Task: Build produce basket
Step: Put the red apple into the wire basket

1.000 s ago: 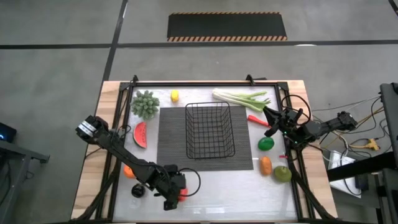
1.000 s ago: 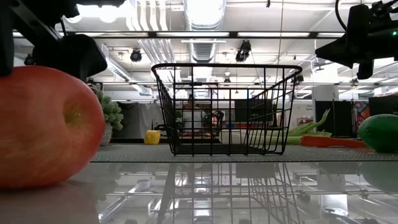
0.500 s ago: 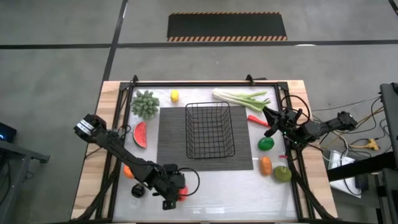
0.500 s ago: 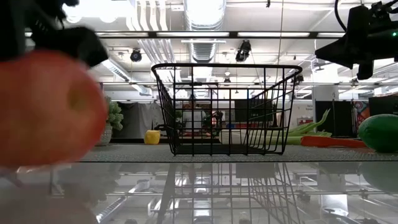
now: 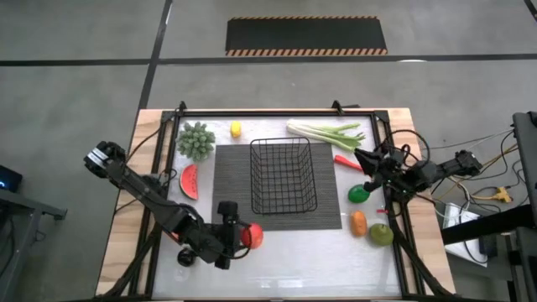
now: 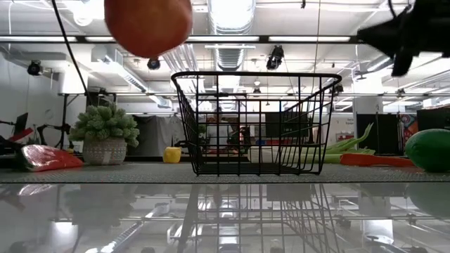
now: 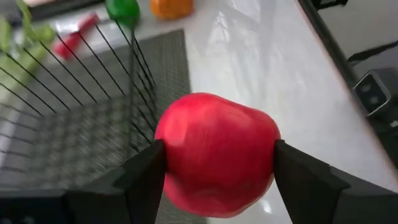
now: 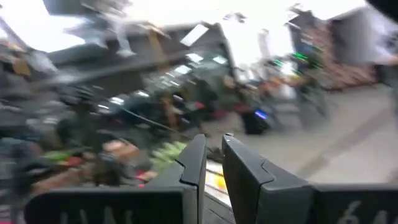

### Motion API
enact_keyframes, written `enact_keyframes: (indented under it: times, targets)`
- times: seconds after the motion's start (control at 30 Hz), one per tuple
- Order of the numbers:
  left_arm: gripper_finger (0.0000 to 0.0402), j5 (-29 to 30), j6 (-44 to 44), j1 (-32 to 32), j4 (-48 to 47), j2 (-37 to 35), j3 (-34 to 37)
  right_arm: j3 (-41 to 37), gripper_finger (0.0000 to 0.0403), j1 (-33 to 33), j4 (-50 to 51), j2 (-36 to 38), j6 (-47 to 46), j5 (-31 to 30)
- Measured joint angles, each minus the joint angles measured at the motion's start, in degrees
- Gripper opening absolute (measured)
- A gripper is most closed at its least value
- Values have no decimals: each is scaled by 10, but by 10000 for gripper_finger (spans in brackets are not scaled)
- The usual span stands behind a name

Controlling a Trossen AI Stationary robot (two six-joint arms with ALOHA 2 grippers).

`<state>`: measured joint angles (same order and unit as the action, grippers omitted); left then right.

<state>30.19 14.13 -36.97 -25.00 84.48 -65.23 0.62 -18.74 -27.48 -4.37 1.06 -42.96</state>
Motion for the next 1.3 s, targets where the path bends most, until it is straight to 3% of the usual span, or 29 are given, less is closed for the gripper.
enact_keyframes:
  times: [0.2,0.33,0.47,0.6,0.77,0.97,1.13,1.3]
  targets:
    - [243,31,-79,15,1,-33,0,31,43,0,-31,-9,55,103]
    - [243,100,-103,20,30,-64,0,78,43,0,-28,-48,76,142]
    - [243,165,-146,25,137,-80,6,133,43,-1,-30,-121,92,206]
    - [243,185,-234,29,311,-78,32,195,43,-1,-32,-221,116,267]
    - [243,185,-308,34,519,-64,85,278,43,-1,-28,-341,165,269]
    - [243,187,-310,52,672,-52,160,370,43,-1,6,-445,187,254]
    - [243,186,-307,61,747,-46,202,459,59,-1,108,-496,160,233]
    - [243,184,-280,75,753,-46,224,541,123,0,227,-546,109,233]
